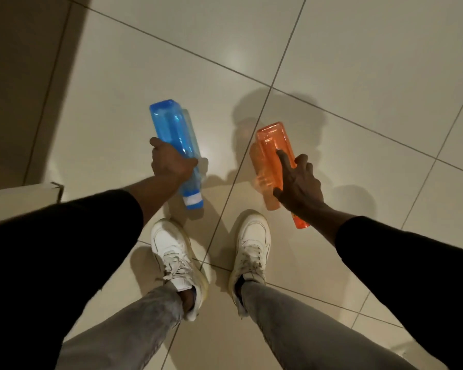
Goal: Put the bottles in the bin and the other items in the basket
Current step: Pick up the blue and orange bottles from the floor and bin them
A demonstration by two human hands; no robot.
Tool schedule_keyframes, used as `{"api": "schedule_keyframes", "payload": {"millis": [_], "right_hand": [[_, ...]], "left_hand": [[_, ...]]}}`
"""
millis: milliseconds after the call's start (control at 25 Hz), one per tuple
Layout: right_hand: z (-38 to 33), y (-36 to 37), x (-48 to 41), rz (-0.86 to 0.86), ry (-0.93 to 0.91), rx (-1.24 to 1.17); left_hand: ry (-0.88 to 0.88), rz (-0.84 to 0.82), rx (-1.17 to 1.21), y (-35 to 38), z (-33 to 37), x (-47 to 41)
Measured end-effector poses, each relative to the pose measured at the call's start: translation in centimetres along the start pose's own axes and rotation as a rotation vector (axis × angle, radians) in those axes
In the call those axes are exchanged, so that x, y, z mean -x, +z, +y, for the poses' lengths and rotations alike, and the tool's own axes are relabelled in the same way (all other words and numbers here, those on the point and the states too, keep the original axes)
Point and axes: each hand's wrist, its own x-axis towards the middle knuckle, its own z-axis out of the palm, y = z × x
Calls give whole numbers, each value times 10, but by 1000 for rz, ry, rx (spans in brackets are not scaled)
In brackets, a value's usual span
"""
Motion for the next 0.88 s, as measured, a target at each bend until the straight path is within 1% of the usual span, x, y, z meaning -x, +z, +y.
{"api": "schedule_keyframes", "payload": {"millis": [80, 160, 320, 560, 720, 880], "right_hand": [[-21, -30, 35, 4, -10, -55], [-41, -59, 74, -4, -27, -71], [-84, -143, 164, 22, -33, -97], [-134, -256, 273, 61, -89, -61], [-165, -330, 328, 102, -137, -52], [-193, -384, 368, 153, -201, -41]], "left_hand": [[113, -54, -56, -25, 3, 48], [182, -98, -128, -52, 5, 94], [316, -110, -200, -136, 17, 180], [319, -40, -149, -274, 26, 273], [257, 28, -126, -364, 34, 334], [242, 72, -75, -424, 30, 391]]}}
